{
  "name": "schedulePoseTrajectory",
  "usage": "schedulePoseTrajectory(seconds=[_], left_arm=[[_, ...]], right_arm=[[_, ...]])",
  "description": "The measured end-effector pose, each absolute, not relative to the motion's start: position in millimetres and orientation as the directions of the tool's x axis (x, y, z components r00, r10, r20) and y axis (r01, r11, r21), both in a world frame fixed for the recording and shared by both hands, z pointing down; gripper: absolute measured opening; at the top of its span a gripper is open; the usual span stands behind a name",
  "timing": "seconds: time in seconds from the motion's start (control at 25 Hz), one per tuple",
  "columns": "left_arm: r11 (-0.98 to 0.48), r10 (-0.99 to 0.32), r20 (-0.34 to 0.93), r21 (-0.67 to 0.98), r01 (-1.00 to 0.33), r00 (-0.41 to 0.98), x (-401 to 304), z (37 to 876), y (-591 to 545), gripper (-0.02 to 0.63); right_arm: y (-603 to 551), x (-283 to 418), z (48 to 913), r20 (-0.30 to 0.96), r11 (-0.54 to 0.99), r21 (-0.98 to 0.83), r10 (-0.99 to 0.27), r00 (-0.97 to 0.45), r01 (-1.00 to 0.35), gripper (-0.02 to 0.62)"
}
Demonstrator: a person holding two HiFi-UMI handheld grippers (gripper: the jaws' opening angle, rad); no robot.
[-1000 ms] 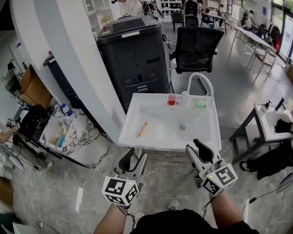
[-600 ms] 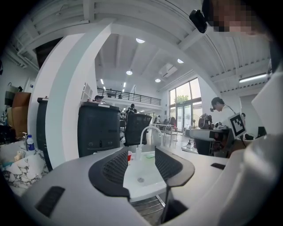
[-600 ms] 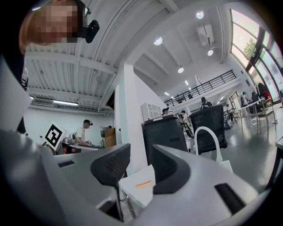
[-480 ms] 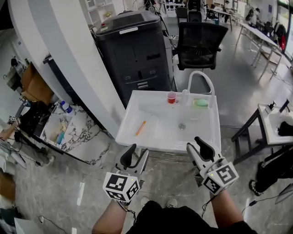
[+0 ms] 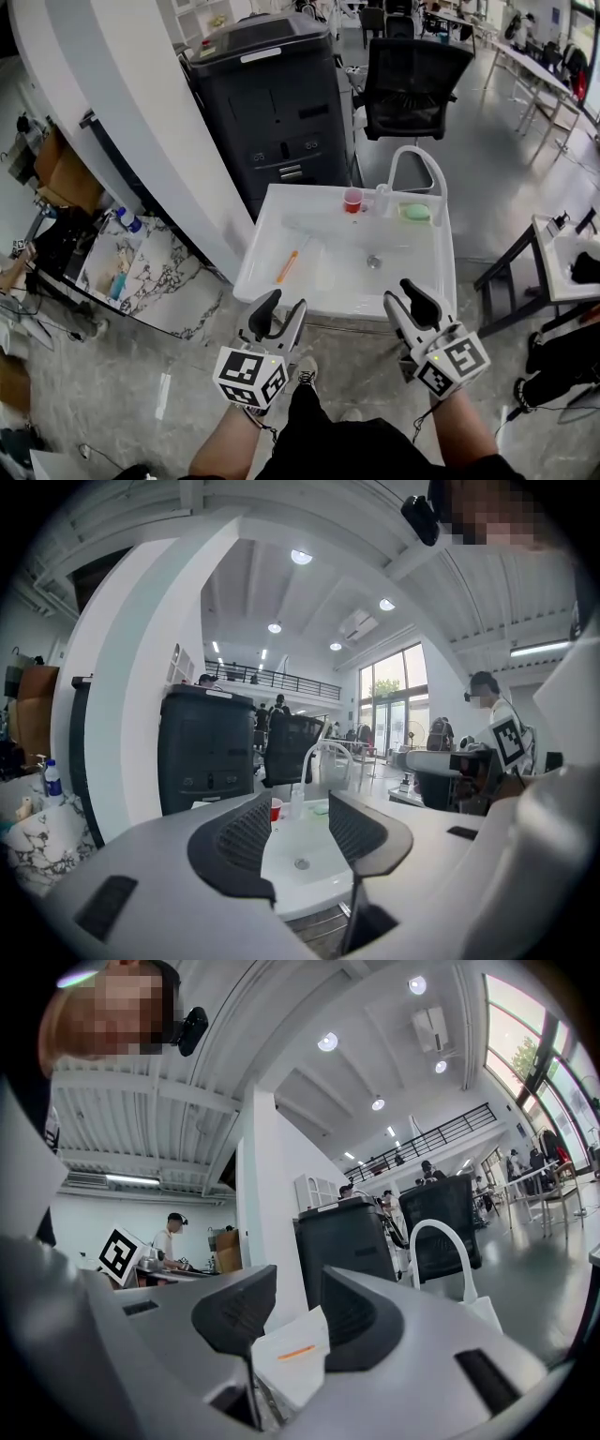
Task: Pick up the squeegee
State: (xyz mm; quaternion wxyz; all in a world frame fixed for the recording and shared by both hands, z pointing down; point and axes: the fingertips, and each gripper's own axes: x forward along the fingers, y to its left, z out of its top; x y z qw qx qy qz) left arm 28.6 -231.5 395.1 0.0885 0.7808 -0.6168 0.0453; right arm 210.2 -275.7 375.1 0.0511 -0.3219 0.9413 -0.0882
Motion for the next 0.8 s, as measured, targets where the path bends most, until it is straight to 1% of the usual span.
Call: schedulePoseTrajectory(seconds=[0.32, 0.8], left_arm=[[-0.257, -0.945, 0.182, 0.108, -0.960, 0.273, -10.5, 411.8, -282.3, 0.198], [-0.284, -0.932, 0.206, 0.094, -0.954, 0.297, -66.1, 423.2, -368.4, 0.198]], right_arm=[[-321.0, 172.3, 381.3, -0.034, 0.753, -0.203, -0.644, -0.764, -0.626, 0.149], [-392.2, 117.1, 382.1, -0.015, 0.740, -0.193, -0.659, -0.752, -0.645, 0.149]])
